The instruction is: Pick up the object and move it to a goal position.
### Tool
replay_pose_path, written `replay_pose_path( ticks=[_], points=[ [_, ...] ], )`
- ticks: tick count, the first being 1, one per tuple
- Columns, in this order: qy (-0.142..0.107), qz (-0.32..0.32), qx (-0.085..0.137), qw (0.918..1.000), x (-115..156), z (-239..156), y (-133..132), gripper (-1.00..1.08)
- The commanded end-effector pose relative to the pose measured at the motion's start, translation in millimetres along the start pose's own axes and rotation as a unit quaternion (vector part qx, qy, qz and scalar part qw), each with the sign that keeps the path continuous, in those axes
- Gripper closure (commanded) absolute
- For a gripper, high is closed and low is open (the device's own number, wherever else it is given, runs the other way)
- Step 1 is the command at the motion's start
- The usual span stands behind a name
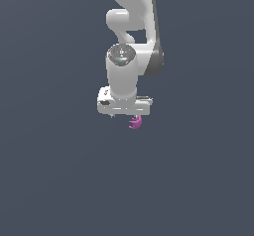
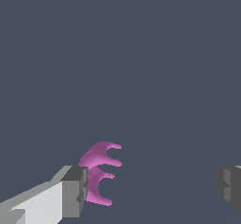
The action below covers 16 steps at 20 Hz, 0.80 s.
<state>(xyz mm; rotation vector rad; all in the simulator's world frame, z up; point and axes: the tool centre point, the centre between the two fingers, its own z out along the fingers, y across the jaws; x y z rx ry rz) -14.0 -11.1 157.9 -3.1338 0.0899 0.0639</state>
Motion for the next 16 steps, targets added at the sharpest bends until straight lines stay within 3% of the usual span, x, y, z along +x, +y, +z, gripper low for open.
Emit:
replay_pose_path(
  ticks=[1,16],
  points=[
    [0.001,0.009,0.000,1.0000,-3.9,6.0,-5.2,-0.92],
    [0.017,0.103,0.000,0.9945,-49.4,58.4,-47.5,-0.92]
  ],
)
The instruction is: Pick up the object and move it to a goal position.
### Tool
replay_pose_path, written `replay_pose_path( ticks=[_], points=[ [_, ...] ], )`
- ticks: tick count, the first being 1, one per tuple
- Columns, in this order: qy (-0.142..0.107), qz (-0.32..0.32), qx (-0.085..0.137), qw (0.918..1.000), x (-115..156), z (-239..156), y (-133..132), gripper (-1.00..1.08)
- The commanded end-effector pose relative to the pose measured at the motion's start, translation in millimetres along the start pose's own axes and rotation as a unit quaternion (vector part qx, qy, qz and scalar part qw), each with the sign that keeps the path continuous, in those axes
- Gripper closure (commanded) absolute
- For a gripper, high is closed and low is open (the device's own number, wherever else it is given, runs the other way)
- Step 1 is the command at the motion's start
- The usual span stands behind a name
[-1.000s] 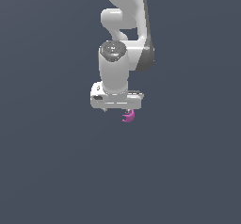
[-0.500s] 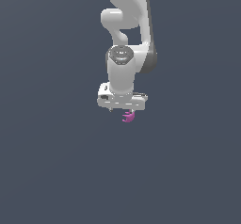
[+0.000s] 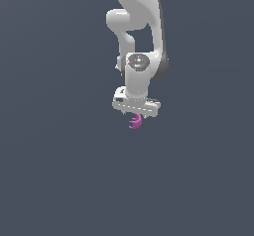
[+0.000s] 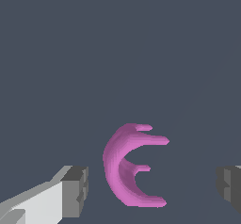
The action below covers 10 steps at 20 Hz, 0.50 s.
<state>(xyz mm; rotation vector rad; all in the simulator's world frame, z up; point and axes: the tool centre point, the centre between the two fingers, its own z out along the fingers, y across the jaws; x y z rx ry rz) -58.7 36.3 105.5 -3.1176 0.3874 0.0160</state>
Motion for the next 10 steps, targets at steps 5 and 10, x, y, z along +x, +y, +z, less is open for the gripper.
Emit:
replay_pose_path(
  ticks=[5,10],
  points=[
    [0.004,0.024,0.001,0.9997,-14.8,11.3,-6.3,-0.92],
    [0.005,0.026,0.001,0.9996,-16.6,12.6,-7.1,-0.92]
  ],
)
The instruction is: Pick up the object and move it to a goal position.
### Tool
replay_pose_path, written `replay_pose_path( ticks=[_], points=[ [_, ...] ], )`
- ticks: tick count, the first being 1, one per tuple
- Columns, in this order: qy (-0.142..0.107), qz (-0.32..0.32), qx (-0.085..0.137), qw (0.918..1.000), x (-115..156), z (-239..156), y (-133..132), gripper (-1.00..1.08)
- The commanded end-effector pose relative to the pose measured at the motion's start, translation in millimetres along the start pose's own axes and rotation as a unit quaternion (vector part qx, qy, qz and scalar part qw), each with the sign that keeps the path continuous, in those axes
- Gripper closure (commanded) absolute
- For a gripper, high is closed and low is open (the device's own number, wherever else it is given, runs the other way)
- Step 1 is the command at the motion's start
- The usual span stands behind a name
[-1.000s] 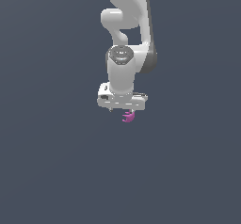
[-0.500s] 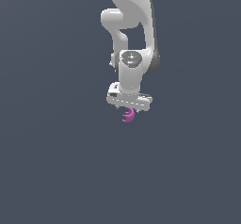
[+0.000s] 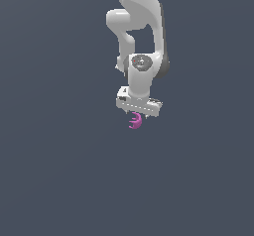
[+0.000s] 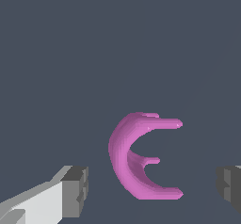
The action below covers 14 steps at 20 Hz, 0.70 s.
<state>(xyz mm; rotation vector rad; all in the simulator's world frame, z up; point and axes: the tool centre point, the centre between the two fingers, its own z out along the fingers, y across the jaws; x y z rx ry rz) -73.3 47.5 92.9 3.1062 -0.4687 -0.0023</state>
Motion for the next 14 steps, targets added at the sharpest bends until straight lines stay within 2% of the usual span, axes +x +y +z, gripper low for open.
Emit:
replay_pose_path(
  ticks=[1,14],
  points=[
    [0.000,0.000,0.000,1.0000,0.1,0.2,0.1,-0.92],
    [0.001,0.002,0.000,1.0000,-1.3,46.1,0.3,-0.92]
  ],
)
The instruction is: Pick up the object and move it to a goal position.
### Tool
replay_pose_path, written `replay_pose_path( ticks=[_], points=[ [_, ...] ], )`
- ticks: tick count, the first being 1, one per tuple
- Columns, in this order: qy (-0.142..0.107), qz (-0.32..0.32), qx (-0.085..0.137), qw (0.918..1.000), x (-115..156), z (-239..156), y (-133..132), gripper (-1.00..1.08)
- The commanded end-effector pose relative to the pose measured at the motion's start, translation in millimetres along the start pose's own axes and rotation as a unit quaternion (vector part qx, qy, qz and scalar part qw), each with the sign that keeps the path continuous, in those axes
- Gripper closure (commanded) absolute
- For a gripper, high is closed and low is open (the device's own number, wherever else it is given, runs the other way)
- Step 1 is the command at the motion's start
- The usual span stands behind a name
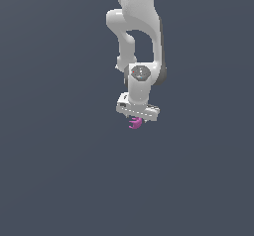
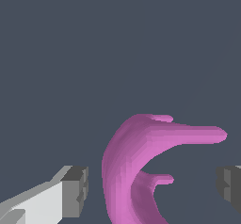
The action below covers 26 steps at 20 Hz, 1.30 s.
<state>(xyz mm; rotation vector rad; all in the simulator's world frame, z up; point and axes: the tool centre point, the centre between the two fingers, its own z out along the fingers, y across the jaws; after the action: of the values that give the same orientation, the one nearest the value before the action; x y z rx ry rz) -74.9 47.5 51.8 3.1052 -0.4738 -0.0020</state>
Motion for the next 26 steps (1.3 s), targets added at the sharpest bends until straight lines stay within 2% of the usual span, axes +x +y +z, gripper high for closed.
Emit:
replay_pose_path(
  ticks=[1,4,5,18,22,26],
  points=[
    [0.001,0.000,0.000,1.0000,0.4,6.9,-0.3,-0.92],
    [0.001,0.001,0.000,1.0000,0.8,9.3,-0.2,-0.92],
    [0.001,0.001,0.000,1.0000,0.8,9.3,-0.2,1.08],
    [0.001,0.000,0.001,1.0000,1.8,6.7,1.9,1.08],
    [0.001,0.000,0.001,1.0000,5.6,-1.0,16.0,1.08],
    [0.001,0.000,0.001,1.0000,12.4,-14.9,41.1,1.08]
  ],
)
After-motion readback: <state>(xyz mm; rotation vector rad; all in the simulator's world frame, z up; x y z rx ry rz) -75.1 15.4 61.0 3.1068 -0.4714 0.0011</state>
